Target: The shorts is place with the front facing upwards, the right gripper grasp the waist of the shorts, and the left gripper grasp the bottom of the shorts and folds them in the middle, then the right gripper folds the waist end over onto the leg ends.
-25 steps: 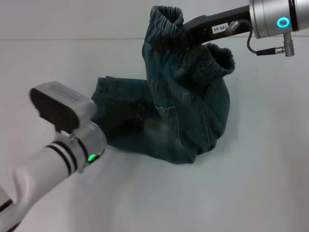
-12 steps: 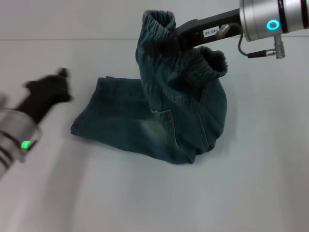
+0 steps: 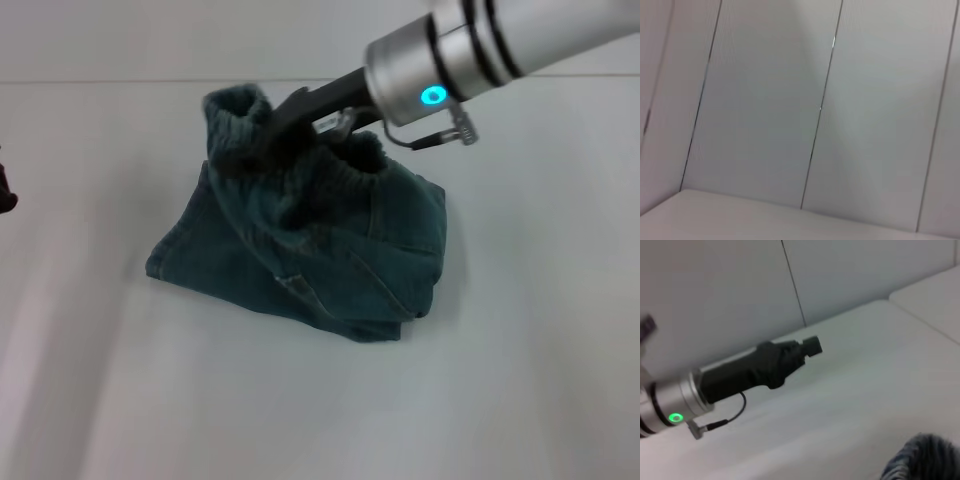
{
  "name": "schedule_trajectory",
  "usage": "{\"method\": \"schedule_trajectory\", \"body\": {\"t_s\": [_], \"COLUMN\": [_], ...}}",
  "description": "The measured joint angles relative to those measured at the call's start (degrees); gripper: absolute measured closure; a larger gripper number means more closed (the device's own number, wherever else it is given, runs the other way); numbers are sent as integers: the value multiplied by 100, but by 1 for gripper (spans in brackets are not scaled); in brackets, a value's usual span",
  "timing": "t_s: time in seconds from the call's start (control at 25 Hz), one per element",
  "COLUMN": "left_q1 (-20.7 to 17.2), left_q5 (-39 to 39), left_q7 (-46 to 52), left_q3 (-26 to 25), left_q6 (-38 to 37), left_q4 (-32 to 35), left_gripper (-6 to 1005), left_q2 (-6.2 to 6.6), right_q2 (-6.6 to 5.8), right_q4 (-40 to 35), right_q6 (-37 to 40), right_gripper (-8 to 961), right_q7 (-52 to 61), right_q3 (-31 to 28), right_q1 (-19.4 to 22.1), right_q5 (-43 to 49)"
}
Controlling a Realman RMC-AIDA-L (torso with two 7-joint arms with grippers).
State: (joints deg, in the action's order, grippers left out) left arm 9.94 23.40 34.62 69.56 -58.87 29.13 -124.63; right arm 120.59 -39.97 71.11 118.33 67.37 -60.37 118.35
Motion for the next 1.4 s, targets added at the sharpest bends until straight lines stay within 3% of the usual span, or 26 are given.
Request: {"method": "schedule_trajectory", "body": {"t_s": [0.16,0.36,0.4,0.48,0.64,0.76,0.88,1.04,1.12,1.24,1.4], "left_q1": [-2,24,36,51,128,223,361,443,410,414,444], "left_q5": [-2,31,46,94,568,1337,2513,4834,5682,6270,6513], "left_q7": [-2,10,20,25,54,136,766,2698,3257,3777,3941], "left_q3": [-20,9,48,117,209,231,105,-273,-288,-400,-723], "left_q6": [-259,-363,-426,-576,-950,-1360,-1724,-1661,-1689,-1892,-2265], "left_q4": [-105,-120,-121,-122,-138,-142,45,1042,1515,1822,1905], "left_gripper": [995,990,989,987,983,980,977,973,971,793,639], "left_q2": [0,0,0,0,3,12,74,83,54,58,72], "right_q2": [-7,-41,-43,-44,-54,-106,-159,-182,-162,-121,-109], "right_q4": [-60,-159,-248,-580,-1371,-1701,-1810,-1798,-1760,-1716,-1473], "right_q6": [-242,-289,-289,-296,-381,-241,529,1667,1802,1841,1842], "right_gripper": [781,581,502,343,256,190,125,47,9,8,8], "right_q7": [102,97,86,-1,-680,-1274,-1869,-2502,-2709,-3052,-3198], "right_q3": [266,220,210,199,173,-32,-505,-966,-1069,-1103,-1110], "right_q1": [25,220,312,618,1698,2479,3110,3688,3946,4241,4322], "right_q5": [-93,-153,-174,-279,-1053,-1777,-2019,-1953,-1939,-1867,-1708]}}
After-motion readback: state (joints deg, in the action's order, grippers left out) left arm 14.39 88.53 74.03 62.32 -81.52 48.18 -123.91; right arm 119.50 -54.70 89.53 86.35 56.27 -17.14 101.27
